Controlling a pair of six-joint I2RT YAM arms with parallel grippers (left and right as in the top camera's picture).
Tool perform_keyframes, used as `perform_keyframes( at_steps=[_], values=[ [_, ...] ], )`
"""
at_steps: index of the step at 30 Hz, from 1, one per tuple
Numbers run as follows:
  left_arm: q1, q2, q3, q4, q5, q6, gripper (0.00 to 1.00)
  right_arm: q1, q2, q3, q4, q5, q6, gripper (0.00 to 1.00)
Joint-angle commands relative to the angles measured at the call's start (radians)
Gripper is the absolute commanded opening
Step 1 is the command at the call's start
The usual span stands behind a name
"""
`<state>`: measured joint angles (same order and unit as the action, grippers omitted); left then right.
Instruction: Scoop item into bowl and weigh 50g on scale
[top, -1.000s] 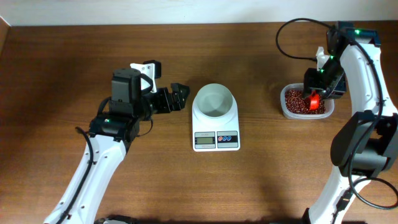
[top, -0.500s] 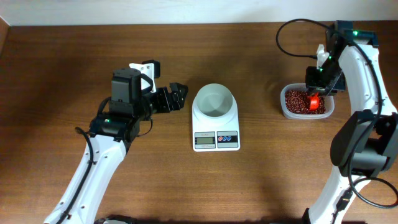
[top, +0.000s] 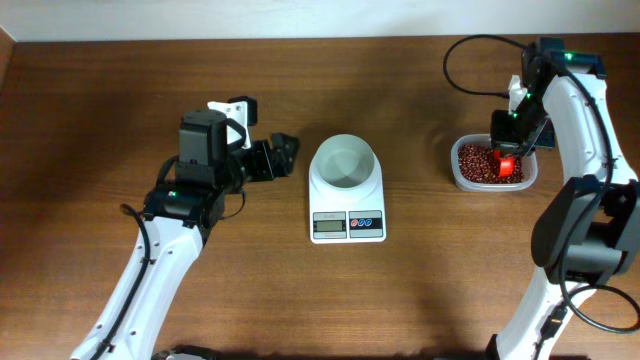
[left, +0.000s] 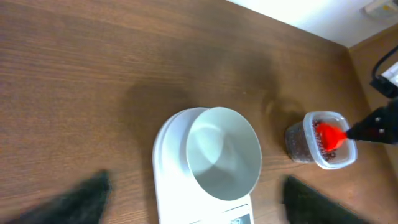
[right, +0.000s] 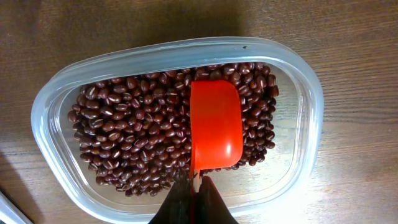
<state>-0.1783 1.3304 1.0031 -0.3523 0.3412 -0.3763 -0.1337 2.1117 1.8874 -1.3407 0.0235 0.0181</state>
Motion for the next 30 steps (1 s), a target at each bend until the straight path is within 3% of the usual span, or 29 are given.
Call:
perform_keyframes(
  at_steps=[1, 2, 7, 9, 14, 16, 20, 24, 30],
  values=[
    [-0.002, -0.011, 0.004, -0.002, -0.035, 0.035, 0.12, 0.009, -0.008, -0.008, 0.005, 0.023, -0.003, 0.04],
    [-0.002, -0.011, 0.011, -0.010, -0.035, 0.035, 0.00, 0.009, -0.008, -0.008, 0.008, 0.023, -0.003, 0.04],
    [-0.032, -0.010, 0.216, -0.306, -0.080, 0.175, 0.00, 0.009, -0.008, -0.008, 0.008, 0.023, -0.003, 0.04],
    [-0.092, -0.008, 0.224, -0.358, -0.084, 0.218, 0.00, 0.009, -0.008, -0.008, 0.008, 0.023, -0.003, 0.04],
    [-0.327, 0.110, 0.209, -0.359, -0.166, 0.223, 0.00, 0.009, -0.008, -0.008, 0.011, 0.023, -0.003, 0.04],
    [-0.401, 0.162, 0.209, -0.359, -0.177, 0.275, 0.00, 0.009, -0.008, -0.008, 0.011, 0.023, -0.003, 0.04],
    [-0.548, 0.267, 0.208, -0.320, -0.341, 0.354, 0.00, 0.009, -0.008, -0.008, 0.012, 0.023, -0.003, 0.04],
    [-0.628, 0.376, 0.208, -0.216, -0.350, 0.432, 0.00, 0.009, -0.008, -0.008, 0.014, 0.023, -0.003, 0.04],
    [-0.640, 0.515, 0.208, -0.197, -0.368, 0.498, 0.00, 0.009, -0.008, -0.008, 0.014, 0.023, -0.003, 0.04]
  ],
)
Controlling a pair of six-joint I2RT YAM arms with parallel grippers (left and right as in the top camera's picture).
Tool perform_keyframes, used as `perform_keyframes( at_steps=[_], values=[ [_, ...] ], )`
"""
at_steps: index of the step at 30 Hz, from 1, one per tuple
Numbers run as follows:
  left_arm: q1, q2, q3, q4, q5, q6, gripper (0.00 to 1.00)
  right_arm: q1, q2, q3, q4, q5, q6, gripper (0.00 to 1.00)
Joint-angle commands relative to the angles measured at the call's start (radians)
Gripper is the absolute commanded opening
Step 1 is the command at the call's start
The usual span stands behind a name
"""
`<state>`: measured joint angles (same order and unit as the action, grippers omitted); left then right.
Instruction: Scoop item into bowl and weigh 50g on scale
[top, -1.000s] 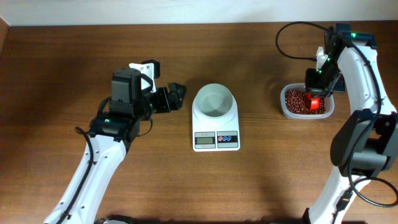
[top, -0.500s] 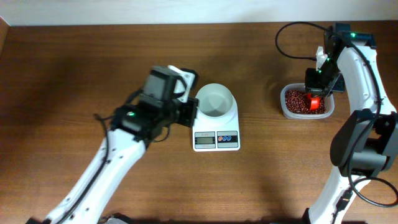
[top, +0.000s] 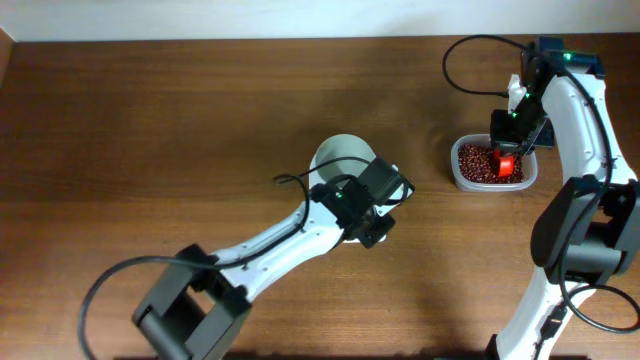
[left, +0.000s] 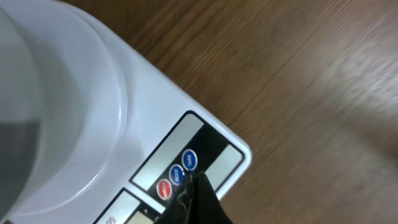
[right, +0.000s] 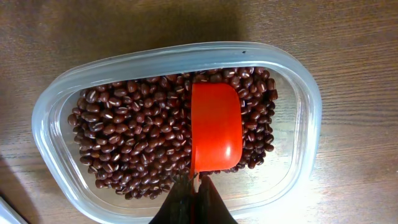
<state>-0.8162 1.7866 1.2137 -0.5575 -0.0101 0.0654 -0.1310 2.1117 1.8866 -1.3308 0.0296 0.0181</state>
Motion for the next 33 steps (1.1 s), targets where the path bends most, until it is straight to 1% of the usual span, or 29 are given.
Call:
perform_keyframes(
  at_steps=[1, 4, 5, 17, 19, 28, 33],
  values=[
    [-0.002, 0.066, -0.002, 0.015, -0.031, 0.077, 0.00, 0.006, -0.008, -0.008, 0.004, 0.017, -0.003, 0.04],
    [-0.002, 0.066, -0.002, 0.012, -0.153, 0.087, 0.00, 0.006, -0.008, -0.008, 0.004, 0.017, -0.003, 0.04],
    [-0.002, 0.066, -0.002, 0.003, -0.172, 0.087, 0.00, 0.006, -0.008, -0.008, 0.004, 0.017, -0.003, 0.04],
    [-0.004, 0.114, -0.004, -0.053, -0.170, 0.090, 0.00, 0.006, -0.008, -0.008, 0.004, 0.017, -0.003, 0.04],
    [-0.027, 0.114, -0.004, -0.051, -0.171, 0.090, 0.00, 0.006, -0.008, -0.008, 0.004, 0.017, -0.003, 0.04],
    [-0.027, 0.117, -0.025, -0.025, -0.171, 0.090, 0.00, 0.006, -0.008, -0.008, 0.012, 0.017, -0.003, 0.05],
    [-0.027, 0.117, -0.030, 0.005, -0.198, 0.090, 0.00, 0.006, -0.008, -0.008, 0.012, 0.017, -0.003, 0.08]
  ],
)
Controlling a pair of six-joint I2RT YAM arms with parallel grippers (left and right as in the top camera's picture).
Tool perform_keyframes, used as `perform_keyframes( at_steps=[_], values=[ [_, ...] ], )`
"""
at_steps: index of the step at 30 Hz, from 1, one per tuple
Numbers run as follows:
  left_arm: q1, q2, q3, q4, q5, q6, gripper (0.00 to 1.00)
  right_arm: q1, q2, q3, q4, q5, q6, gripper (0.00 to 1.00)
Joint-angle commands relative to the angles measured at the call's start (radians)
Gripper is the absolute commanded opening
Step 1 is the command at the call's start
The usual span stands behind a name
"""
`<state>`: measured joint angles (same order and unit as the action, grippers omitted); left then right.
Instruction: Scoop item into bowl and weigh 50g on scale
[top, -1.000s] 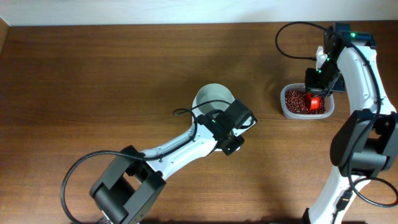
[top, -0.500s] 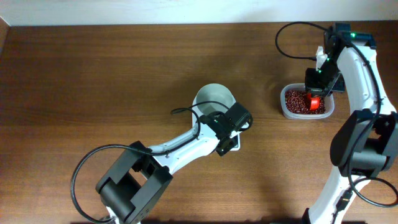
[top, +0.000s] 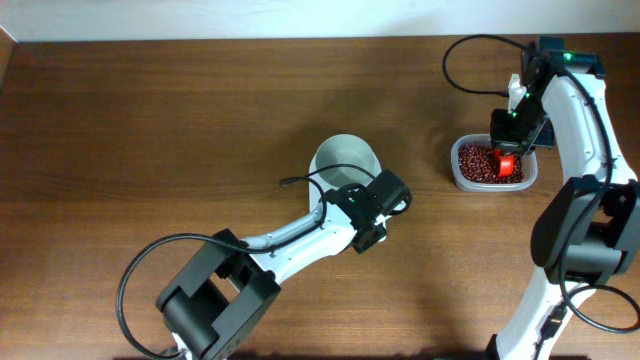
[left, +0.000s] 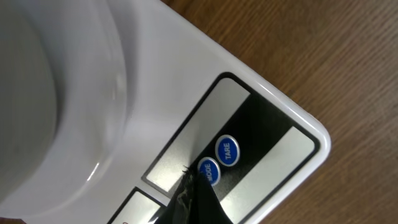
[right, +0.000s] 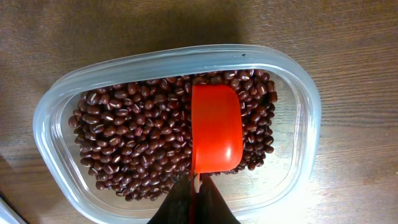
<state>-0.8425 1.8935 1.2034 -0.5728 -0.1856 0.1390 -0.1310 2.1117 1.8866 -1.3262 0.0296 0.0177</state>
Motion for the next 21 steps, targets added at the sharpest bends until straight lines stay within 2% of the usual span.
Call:
perform_keyframes(
  at_steps=[1, 6, 11, 16, 21],
  values=[
    [-0.001, 0.010, -0.025, 0.030, -0.023, 0.016, 0.00, 0.006, -0.008, -0.008, 0.007, 0.017, -0.003, 0.09],
    [0.001, 0.010, -0.027, 0.016, -0.040, 0.016, 0.00, 0.006, -0.008, -0.008, 0.007, 0.017, -0.003, 0.10],
    [0.001, 0.010, -0.027, 0.012, -0.048, 0.016, 0.00, 0.006, -0.008, -0.008, 0.006, 0.017, -0.003, 0.25],
    [0.001, 0.010, -0.027, 0.011, -0.048, 0.016, 0.00, 0.006, -0.008, -0.008, -0.001, 0.017, -0.003, 0.32],
    [0.001, 0.010, -0.027, 0.011, -0.048, 0.016, 0.00, 0.006, -0.008, -0.008, -0.001, 0.017, -0.003, 0.46]
  ],
)
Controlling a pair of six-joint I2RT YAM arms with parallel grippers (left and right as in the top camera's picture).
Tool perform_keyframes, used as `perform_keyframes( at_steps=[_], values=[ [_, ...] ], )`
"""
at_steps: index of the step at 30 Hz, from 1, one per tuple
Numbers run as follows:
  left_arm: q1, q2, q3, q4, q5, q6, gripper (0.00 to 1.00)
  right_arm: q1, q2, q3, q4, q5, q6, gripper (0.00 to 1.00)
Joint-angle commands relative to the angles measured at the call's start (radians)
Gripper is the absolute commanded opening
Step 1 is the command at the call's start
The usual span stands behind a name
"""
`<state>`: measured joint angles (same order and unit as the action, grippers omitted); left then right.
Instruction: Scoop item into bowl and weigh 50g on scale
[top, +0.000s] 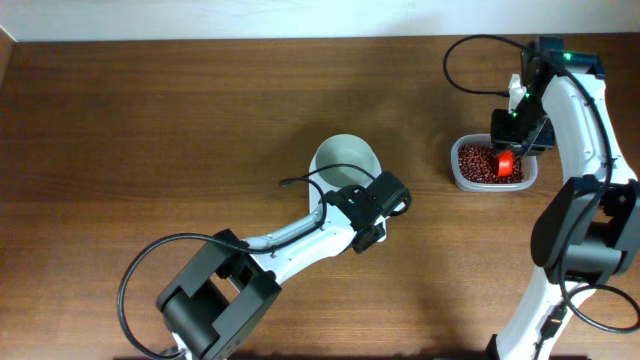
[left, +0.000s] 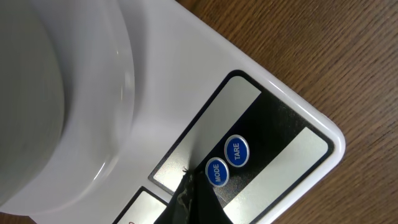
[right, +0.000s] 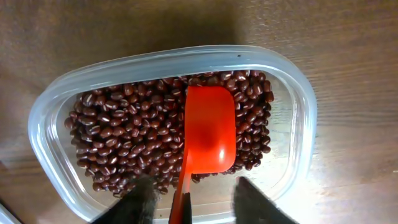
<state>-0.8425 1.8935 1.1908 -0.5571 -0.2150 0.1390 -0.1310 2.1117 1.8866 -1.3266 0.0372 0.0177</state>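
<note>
The white scale (left: 180, 68) carries the pale bowl (top: 345, 157), whose side also fills the left of the left wrist view. My left gripper (left: 186, 175) is shut, its tip on the scale's panel just left of the blue MODE button (left: 216, 171); the TARE button (left: 236, 150) is beside that. The red scoop (right: 210, 127) lies on the red beans (right: 124, 137) in the clear container (right: 50, 106). My right gripper (right: 196, 190) stands open above the container's near rim, its fingers either side of the scoop's handle and apart from it.
My left arm (top: 300, 235) stretches across the scale and hides most of it in the overhead view. The bean container (top: 492, 166) sits at the right of the brown wooden table (top: 150, 110), under my right arm.
My right gripper has opened and let go of the scoop's handle; the scoop rests in the beans. My left gripper stays shut, its tip a little further left of the MODE button.
First my left gripper hung open to the left of the scale while my right was shut on the scoop handle in the beans. Then the left was shut with its tip at the scale's buttons, later beside MODE. Now the right has released the scoop.
</note>
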Motion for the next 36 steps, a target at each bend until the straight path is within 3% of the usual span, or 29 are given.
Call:
perform_keyframes(
  at_steps=[1, 2, 3, 4, 36],
  values=[
    [0.001, 0.010, -0.014, -0.005, -0.018, 0.016, 0.00, 0.006, -0.008, -0.008, -0.001, 0.009, -0.003, 0.55],
    [0.001, 0.010, -0.014, -0.005, -0.018, 0.016, 0.00, 0.006, -0.008, -0.008, -0.001, 0.009, -0.003, 0.73],
    [0.001, 0.010, -0.014, -0.005, -0.018, 0.016, 0.00, 0.006, -0.008, -0.008, 0.000, 0.009, -0.003, 0.97],
    [0.001, 0.010, -0.014, -0.005, -0.018, 0.016, 0.00, 0.006, -0.008, -0.008, 0.000, 0.010, -0.003, 0.99],
    [0.001, 0.048, -0.016, 0.000, 0.008, 0.017, 0.00, 0.006, -0.008, -0.008, 0.000, 0.009, -0.003, 0.99]
  ],
)
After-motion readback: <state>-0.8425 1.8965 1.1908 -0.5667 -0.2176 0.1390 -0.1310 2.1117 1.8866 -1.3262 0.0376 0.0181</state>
